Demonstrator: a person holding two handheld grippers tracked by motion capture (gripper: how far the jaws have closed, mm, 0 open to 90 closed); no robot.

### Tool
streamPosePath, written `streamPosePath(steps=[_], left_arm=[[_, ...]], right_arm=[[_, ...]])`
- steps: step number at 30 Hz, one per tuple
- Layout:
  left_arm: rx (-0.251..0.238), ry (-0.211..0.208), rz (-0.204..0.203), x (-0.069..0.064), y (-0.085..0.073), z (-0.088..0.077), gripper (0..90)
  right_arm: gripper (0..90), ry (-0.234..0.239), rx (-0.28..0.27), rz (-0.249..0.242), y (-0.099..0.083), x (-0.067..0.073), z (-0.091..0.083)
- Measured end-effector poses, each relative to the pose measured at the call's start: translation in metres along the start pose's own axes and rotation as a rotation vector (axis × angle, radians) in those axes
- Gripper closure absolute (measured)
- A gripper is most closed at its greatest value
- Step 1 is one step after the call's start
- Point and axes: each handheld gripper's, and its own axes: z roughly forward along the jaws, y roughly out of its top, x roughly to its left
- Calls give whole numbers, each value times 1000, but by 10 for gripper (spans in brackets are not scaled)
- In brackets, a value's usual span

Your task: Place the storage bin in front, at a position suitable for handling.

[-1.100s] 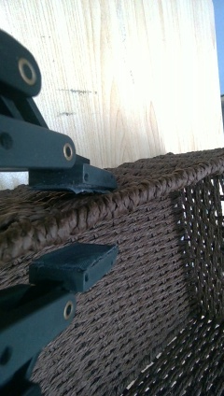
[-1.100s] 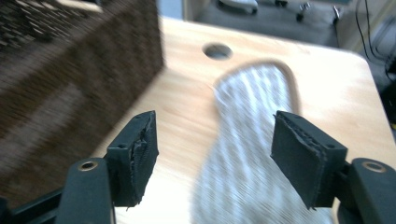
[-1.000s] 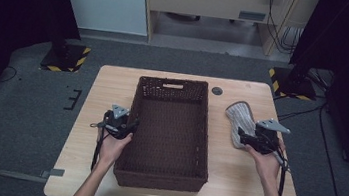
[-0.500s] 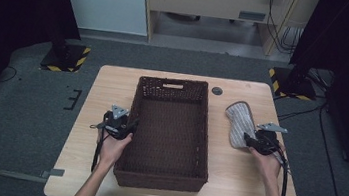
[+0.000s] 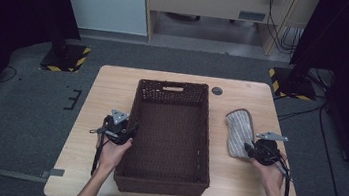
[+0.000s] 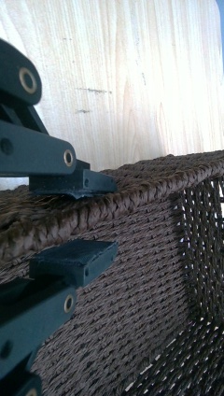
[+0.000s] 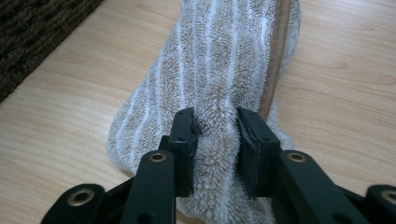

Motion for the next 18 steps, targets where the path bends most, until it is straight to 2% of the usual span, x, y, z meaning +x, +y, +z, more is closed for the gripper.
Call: streamPosePath(steps=[3, 5, 8, 10, 12, 14, 18], left_arm=[[0, 3, -2, -1, -1, -2, 656], [-2, -7, -11, 0, -1, -2, 643], [-11, -40, -30, 3, 1, 0, 590], [-7, -49, -35, 5, 5, 0, 572], [-3, -48, -32, 6, 10, 3, 558], [-24, -55, -34, 8, 13, 6, 549], [-36, -59, -19, 11, 16, 13, 510]], right_arm=[[652, -11, 1, -8, -2, 3, -3], [593, -16, -15, -10, 0, 4, -6], [462, -26, -93, 22, 6, 4, -10], [389, -38, -123, 11, 9, 3, -9], [346, -49, -128, 3, 14, 1, -3], [304, -57, -120, -2, 18, 0, 5], [291, -28, -98, 32, 20, -1, 24]])
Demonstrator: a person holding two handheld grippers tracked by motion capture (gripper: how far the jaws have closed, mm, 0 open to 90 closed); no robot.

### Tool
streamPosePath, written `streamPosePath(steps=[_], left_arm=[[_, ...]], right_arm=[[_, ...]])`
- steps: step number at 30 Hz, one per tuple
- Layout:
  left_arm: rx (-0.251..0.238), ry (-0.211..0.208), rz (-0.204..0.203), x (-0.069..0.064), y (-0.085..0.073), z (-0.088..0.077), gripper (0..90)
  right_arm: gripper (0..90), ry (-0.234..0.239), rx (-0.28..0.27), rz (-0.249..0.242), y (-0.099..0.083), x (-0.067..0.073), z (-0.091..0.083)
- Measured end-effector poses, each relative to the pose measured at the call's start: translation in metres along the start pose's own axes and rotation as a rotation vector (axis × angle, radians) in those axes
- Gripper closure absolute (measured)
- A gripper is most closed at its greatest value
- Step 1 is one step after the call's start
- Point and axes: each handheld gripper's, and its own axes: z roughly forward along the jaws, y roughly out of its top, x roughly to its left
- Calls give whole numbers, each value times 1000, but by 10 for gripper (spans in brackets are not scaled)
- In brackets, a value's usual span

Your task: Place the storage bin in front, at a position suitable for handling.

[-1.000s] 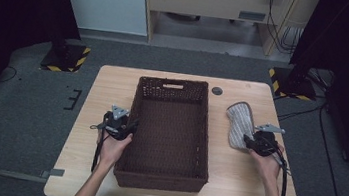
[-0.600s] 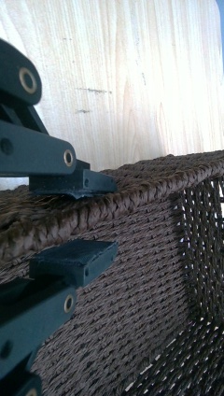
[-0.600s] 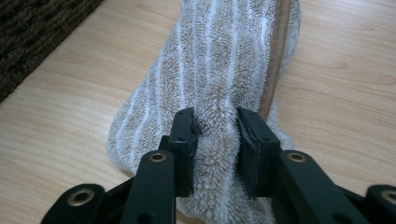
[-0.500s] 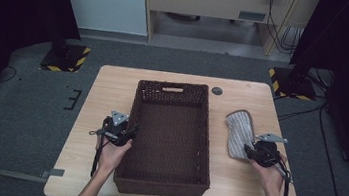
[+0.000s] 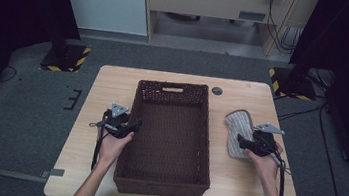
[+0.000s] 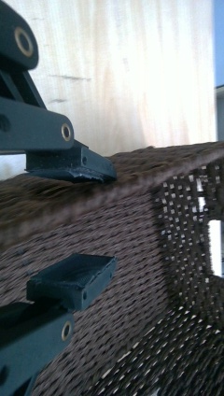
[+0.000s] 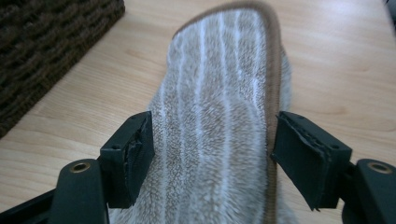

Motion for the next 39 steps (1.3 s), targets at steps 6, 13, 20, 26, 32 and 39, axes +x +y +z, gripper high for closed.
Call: streamPosePath(steps=[6, 13, 20, 26, 32, 39], left_arm=[[18, 16, 27, 1, -2, 9, 533], [31, 32, 15, -1, -5, 7, 628], [24, 30, 3, -2, -9, 4, 651], [27, 28, 7, -3, -10, 1, 650], [28, 20, 8, -3, -10, 2, 637], [29, 22, 14, -3, -9, 2, 654]], right_arm=[[288, 13, 57, -10, -6, 2, 17], [498, 58, 113, 24, -11, 5, 23], [650, 90, 121, 15, -8, 6, 15], [654, 143, 48, 35, 2, 6, -2], [649, 181, -58, 45, 13, 7, -24], [648, 213, -136, 35, 27, 12, -37]])
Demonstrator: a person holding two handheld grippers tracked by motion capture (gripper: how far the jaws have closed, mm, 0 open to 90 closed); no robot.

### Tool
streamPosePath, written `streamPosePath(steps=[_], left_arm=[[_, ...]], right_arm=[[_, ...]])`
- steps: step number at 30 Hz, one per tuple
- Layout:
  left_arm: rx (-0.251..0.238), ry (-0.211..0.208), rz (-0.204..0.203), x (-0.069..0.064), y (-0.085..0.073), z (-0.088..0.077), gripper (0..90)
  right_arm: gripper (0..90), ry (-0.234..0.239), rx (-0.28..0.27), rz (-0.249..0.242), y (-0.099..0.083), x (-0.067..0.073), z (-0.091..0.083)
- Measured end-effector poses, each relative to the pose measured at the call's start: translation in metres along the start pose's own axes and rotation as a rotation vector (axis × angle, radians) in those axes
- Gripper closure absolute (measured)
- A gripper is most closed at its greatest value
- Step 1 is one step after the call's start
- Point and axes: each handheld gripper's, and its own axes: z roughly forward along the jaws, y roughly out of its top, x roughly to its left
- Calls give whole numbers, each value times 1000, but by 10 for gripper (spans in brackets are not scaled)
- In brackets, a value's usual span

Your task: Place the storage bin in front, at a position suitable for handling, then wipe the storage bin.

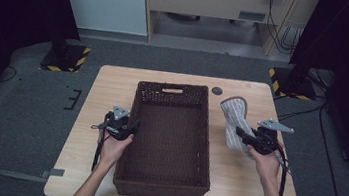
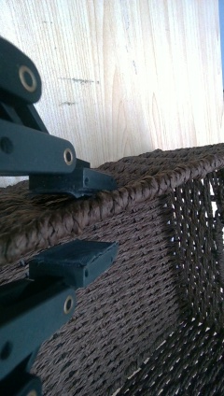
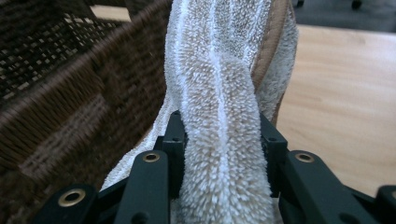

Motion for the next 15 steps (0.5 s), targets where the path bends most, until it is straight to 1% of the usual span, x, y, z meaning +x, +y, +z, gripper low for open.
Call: streamPosePath(steps=[3, 4, 9, 11, 12, 13, 15], left_arm=[[0, 2, 3, 0, 0, 0, 658], [0, 3, 4, -1, 0, 0, 660], [0, 0, 0, 0, 1, 1, 658], [3, -4, 4, 0, 1, 1, 652], [3, -8, 3, 1, 1, 1, 649], [5, -13, 2, 2, 1, 1, 641], [3, -32, -6, 4, 1, 2, 604]], right_arm=[[649, 14, -29, 1, 6, 4, -2], [649, 25, -38, -2, 8, 6, -2], [650, 32, -50, -23, 13, 13, -1], [650, 28, -57, -33, 16, 15, 1], [650, 31, -58, -31, 18, 16, 1], [650, 27, -59, -43, 19, 16, 2], [650, 25, -56, -44, 22, 17, 4]])
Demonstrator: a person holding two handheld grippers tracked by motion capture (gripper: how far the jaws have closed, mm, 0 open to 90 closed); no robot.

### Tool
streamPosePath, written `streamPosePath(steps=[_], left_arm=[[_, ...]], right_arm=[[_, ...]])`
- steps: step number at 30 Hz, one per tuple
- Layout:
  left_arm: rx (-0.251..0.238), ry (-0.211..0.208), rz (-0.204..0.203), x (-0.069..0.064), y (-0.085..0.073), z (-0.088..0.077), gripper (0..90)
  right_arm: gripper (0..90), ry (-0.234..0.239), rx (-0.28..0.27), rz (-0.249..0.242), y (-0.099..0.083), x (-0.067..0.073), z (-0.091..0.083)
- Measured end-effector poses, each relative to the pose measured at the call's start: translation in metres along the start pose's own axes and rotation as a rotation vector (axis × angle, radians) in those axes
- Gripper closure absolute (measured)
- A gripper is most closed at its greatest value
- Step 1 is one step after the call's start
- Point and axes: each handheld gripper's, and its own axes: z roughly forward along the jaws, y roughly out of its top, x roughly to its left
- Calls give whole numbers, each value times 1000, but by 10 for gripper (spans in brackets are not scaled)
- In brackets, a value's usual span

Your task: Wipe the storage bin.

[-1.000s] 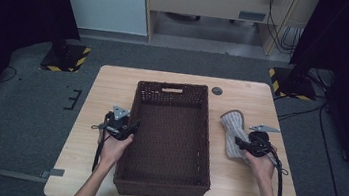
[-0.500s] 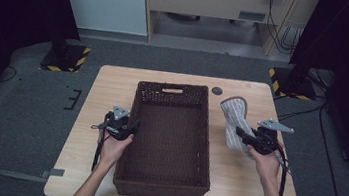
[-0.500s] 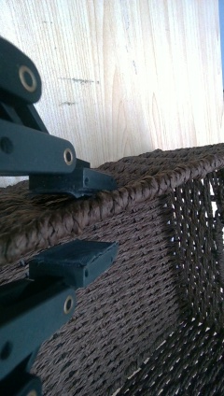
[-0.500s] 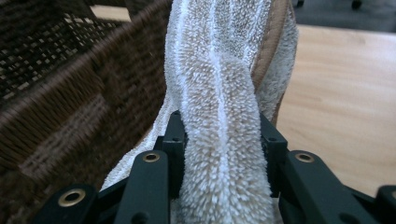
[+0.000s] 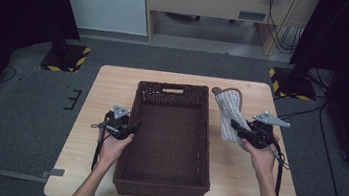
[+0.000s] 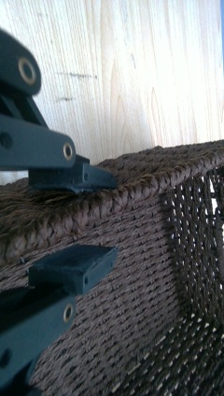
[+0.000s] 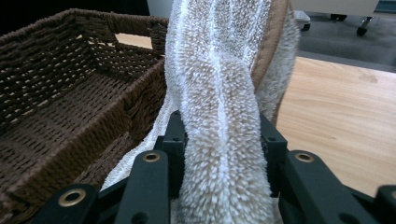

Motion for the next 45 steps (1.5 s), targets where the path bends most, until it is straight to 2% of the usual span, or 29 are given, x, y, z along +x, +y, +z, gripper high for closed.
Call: streamPosePath(steps=[5, 8, 9, 12, 21, 24, 27, 30, 34, 40, 45], left_arm=[[-4, -27, 2, 3, 3, 1, 538], [-10, -43, -10, 5, 3, 3, 501], [-13, -34, 6, 5, 4, 4, 500], [13, -5, 41, 2, 7, 5, 541], [14, 0, 30, 1, 7, 5, 595], [11, 15, 56, -2, 6, 6, 608], [2, 9, 51, -3, 6, 8, 612], [-1, 6, 61, -6, 7, 11, 617], [4, 8, 79, -9, 7, 13, 615], [4, 5, 76, -8, 7, 13, 616], [6, 3, 78, -8, 7, 13, 615]], right_arm=[[649, -3, -10, -5, 4, 1, 0], [649, -9, -17, -5, 7, 2, 1], [650, -9, -17, -6, 8, 2, 1], [651, -12, -27, -7, 12, 2, 5], [651, 1, -66, 25, 26, -4, 29], [653, 12, -80, 37, 28, -5, 39], [654, 9, -76, 29, 32, -4, 50], [655, 23, -93, 44, 34, -5, 58], [658, 22, -67, 46, 28, -8, 72], [666, 20, -19, 51, 15, -14, 96], [676, 23, 37, 84, -3, -13, 120]])
